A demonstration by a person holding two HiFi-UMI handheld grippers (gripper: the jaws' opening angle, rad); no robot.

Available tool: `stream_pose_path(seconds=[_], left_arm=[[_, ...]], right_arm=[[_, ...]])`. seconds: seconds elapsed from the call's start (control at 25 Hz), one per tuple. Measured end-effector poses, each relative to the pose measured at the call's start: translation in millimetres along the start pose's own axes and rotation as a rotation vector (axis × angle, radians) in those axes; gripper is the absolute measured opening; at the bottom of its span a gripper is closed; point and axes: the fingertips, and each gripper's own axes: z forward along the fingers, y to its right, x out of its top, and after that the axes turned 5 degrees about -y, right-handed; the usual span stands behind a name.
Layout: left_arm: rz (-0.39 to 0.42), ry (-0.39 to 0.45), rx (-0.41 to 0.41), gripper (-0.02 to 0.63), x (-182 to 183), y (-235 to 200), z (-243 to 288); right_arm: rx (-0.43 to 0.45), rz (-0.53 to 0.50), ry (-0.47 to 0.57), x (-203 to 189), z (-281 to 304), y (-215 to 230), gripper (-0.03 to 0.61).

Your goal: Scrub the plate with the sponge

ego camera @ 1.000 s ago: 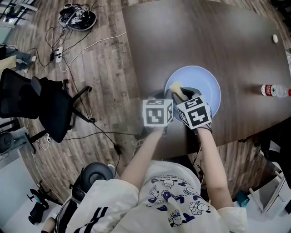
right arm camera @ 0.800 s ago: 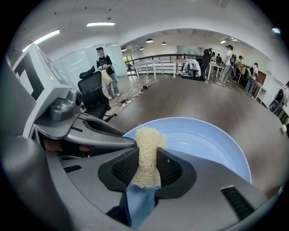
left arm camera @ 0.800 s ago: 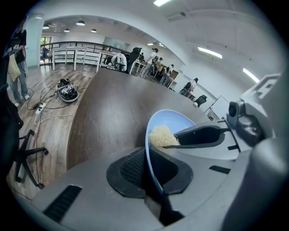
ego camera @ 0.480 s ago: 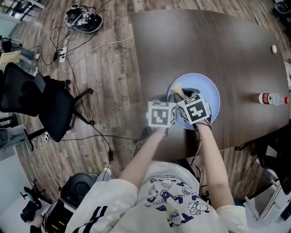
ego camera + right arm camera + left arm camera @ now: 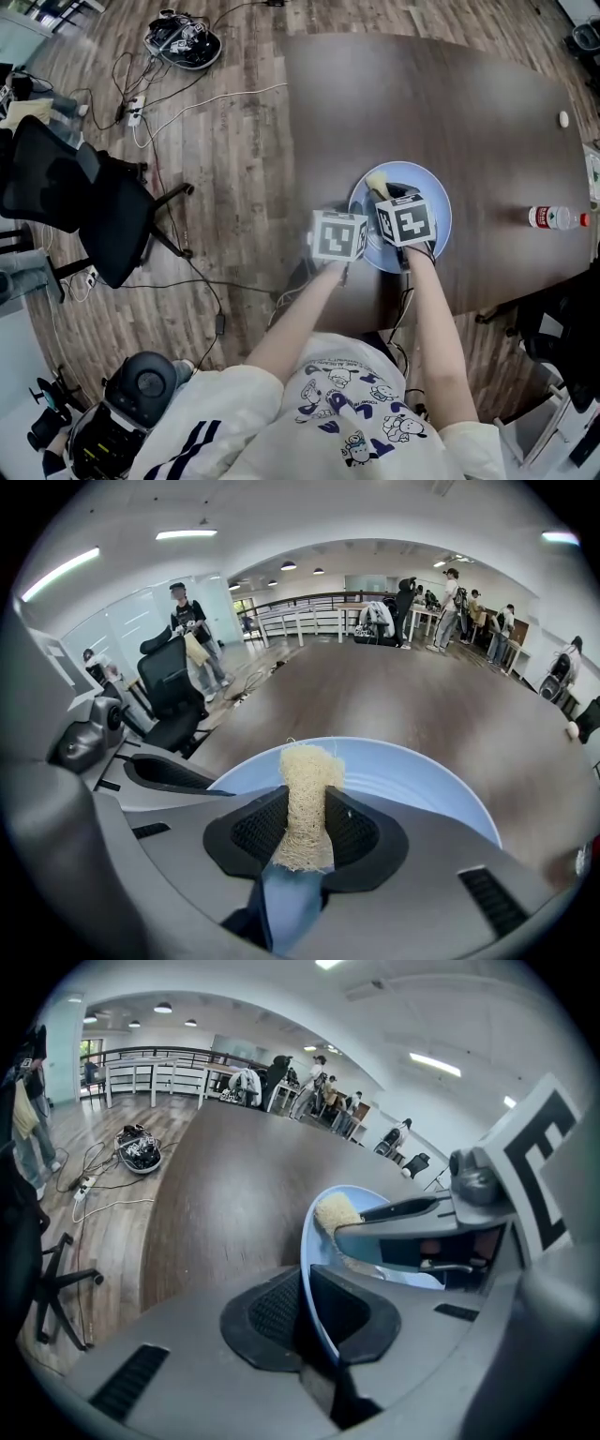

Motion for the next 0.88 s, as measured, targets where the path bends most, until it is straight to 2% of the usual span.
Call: stream_pose_path(seconds=[0.52,0.88], left_arm=[[-0.001,0.001,0.006,0.034,0,1,0],[-0.001,-0.005,0.007,0.032,0,-3,0]], right_arm=[[-0.123,0.097,0.049,0,-7,40,0.120],[-0.244,0.169,0.029,-14,-21,78,0.120]])
